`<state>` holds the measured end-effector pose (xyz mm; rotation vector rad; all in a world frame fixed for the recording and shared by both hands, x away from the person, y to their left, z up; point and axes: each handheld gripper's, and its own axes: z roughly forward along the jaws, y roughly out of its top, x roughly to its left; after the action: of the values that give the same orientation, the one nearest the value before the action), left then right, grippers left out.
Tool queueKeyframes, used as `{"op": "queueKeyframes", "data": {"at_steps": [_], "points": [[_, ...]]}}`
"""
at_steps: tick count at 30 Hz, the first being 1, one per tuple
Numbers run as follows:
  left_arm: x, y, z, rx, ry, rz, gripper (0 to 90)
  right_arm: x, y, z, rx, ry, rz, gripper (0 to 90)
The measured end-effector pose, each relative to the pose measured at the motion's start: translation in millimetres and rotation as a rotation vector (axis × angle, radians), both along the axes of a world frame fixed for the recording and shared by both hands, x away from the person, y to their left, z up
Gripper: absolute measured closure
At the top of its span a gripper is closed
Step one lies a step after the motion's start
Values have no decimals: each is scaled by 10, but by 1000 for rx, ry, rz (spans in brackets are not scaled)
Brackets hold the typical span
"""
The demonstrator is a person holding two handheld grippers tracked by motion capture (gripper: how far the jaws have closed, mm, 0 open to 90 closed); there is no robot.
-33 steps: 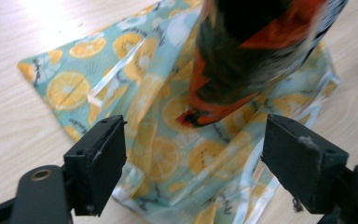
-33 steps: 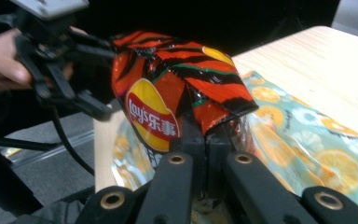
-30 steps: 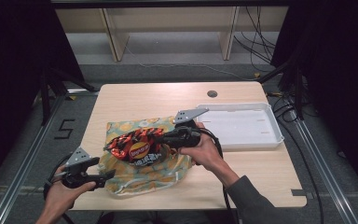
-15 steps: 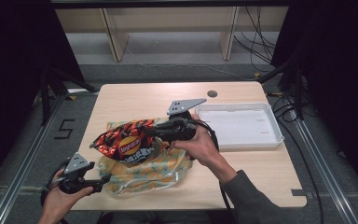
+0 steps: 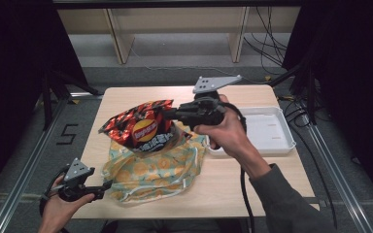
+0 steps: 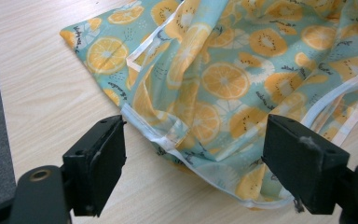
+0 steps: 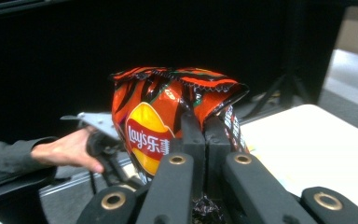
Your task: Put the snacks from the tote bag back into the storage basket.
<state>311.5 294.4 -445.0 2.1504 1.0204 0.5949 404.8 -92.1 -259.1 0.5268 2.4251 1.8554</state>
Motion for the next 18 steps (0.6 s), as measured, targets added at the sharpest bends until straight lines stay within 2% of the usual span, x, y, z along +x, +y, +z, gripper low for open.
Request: {"op": "queueKeyframes", "data": {"at_steps": [1,2,3,4,6,7,8,9,10,11,12,13,14,15,16,17,18], "points": [[-26,-12,-12,-24,18,34,199,0,-64,39,-12,11,-16,900],[-22,4,-11,-6,15,28,193,13,-123,68,-15,1,-33,900],[2,32,-20,5,7,-5,186,33,-183,95,-13,-15,-53,900],[-16,16,-41,-24,9,32,185,44,-245,120,-19,-5,-65,900],[-10,19,-52,-33,5,29,185,68,-308,140,-26,-14,-83,900],[-27,42,-38,2,21,29,185,100,-432,166,-35,-6,-117,900],[-36,46,-33,9,31,37,185,123,-497,171,-39,-17,-133,900],[-36,46,-33,9,31,37,185,123,-497,171,-39,-17,-133,900],[-15,57,-47,4,20,13,185,151,-641,180,-39,-2,-169,900],[-23,50,-52,-3,24,28,185,164,-684,177,-36,-1,-182,900],[-14,45,-62,-19,10,27,185,188,-748,176,-40,-13,-196,900],[-8,59,-55,-1,7,16,185,200,-806,173,-37,3,-206,900],[-8,59,-55,-1,7,16,184,200,-806,173,-37,3,-206,900],[-22,45,-62,-23,14,32,184,217,-863,168,-40,3,-220,900],[-43,57,-38,14,29,31,180,234,-967,158,-41,13,-246,900],[-34,67,-36,20,24,15,180,244,-1018,148,-40,15,-254,900],[-42,61,-41,5,22,27,180,246,-1071,138,-43,28,-275,900]]}}
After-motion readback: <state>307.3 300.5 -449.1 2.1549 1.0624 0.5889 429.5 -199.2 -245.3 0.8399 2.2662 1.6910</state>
